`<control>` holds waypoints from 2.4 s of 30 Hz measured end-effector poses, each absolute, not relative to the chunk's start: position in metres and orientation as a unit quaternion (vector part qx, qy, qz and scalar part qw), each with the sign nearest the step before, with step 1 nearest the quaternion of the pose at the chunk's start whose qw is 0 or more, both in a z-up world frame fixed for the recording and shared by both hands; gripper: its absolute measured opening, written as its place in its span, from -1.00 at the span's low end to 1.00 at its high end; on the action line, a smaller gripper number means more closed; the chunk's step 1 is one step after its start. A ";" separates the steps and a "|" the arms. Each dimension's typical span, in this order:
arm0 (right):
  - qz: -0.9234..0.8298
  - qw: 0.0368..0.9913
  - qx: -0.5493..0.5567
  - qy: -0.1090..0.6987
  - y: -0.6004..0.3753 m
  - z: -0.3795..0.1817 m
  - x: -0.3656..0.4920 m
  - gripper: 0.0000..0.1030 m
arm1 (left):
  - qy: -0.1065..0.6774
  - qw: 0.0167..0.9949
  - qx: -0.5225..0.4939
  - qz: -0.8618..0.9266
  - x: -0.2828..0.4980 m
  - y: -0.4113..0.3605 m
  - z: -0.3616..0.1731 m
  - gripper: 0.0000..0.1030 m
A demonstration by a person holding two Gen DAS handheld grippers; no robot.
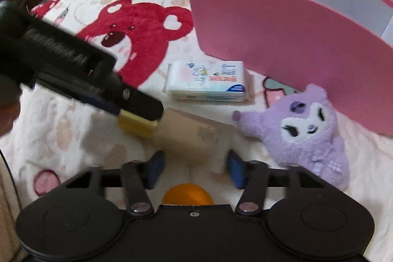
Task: Organize objects
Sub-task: 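Move the left tool to the gold-capped foundation bottle and close on it, then carry the foundation bottle with the left tool into the pink box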
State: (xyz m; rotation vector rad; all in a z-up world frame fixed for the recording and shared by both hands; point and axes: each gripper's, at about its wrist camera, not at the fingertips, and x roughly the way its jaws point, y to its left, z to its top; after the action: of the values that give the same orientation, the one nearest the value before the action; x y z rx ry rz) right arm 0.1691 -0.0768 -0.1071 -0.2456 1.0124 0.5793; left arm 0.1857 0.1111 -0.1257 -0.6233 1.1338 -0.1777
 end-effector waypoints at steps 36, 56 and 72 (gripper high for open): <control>0.300 0.852 -0.096 0.419 -0.086 -0.102 0.163 0.37 | 0.487 0.839 -0.215 -0.114 0.161 0.086 -0.105 0.09; 0.274 0.896 -0.094 0.336 -0.118 -0.026 0.119 0.37 | 0.388 0.896 -0.144 -0.160 0.114 0.047 -0.020 0.09; 0.267 0.909 -0.118 0.298 -0.131 0.030 0.154 0.37 | 0.364 0.913 -0.111 -0.146 0.154 0.030 0.033 0.09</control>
State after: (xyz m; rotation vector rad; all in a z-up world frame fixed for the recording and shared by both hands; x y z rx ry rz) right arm 0.1541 -0.1310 0.0305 -0.2435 0.6144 0.5501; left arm 0.1539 0.0304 0.0328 -0.2289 0.7500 -0.3013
